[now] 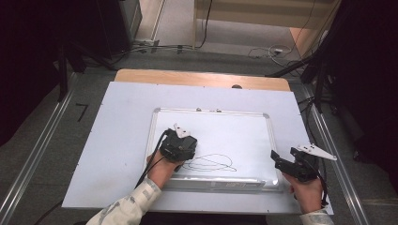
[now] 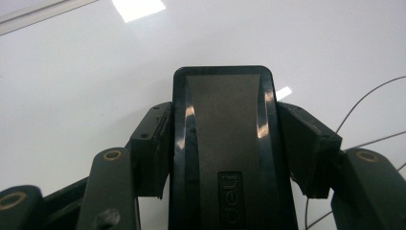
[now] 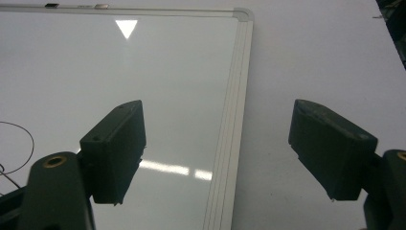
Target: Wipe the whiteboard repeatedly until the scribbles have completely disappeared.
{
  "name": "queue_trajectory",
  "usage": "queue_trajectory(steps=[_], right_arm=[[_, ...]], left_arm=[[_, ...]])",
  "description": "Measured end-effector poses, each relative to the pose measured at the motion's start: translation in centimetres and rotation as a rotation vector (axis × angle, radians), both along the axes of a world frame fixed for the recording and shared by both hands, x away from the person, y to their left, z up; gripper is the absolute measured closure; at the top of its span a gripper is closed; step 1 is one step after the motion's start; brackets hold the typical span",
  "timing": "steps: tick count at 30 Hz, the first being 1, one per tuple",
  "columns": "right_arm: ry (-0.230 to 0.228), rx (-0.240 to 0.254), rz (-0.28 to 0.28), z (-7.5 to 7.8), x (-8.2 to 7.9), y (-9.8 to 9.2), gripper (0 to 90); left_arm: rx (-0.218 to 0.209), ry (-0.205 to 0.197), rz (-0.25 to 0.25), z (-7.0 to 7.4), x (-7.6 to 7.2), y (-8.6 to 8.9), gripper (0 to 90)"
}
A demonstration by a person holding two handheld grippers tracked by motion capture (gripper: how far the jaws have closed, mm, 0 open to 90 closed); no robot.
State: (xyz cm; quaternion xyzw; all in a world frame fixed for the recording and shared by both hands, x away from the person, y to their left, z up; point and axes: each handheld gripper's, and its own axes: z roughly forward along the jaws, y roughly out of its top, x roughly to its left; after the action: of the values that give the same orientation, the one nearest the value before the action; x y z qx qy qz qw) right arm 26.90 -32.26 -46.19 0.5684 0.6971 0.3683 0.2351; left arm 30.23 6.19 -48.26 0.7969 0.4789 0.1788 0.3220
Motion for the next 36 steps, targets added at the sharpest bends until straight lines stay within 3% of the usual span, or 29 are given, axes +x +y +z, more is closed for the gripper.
queue_trajectory(steps=[4,15,26,32,36], right_arm=[[-0.002,0.001,0.000,0.0,0.0,-0.1,19.0],[-0.002,0.001,0.001,0.0,0.0,0.0,19.0],[-0.002,0.002,0.003,0.0,0.0,0.0,19.2],[-0.003,0.001,0.004,0.0,0.0,0.1,19.4],[-0.004,0.002,0.003,0.0,0.0,0.0,20.0]], left_arm=[[-0.003,0.019,-0.009,0.1,0.3,-0.1,40.5],[0.037,0.005,-0.011,0.1,0.2,-0.8,40.6],[0.043,0.004,-0.001,0.1,0.2,-1.1,40.4],[0.060,0.029,-0.026,0.3,0.6,-1.6,40.4],[0.060,0.018,-0.027,0.2,0.6,-2.1,40.5]])
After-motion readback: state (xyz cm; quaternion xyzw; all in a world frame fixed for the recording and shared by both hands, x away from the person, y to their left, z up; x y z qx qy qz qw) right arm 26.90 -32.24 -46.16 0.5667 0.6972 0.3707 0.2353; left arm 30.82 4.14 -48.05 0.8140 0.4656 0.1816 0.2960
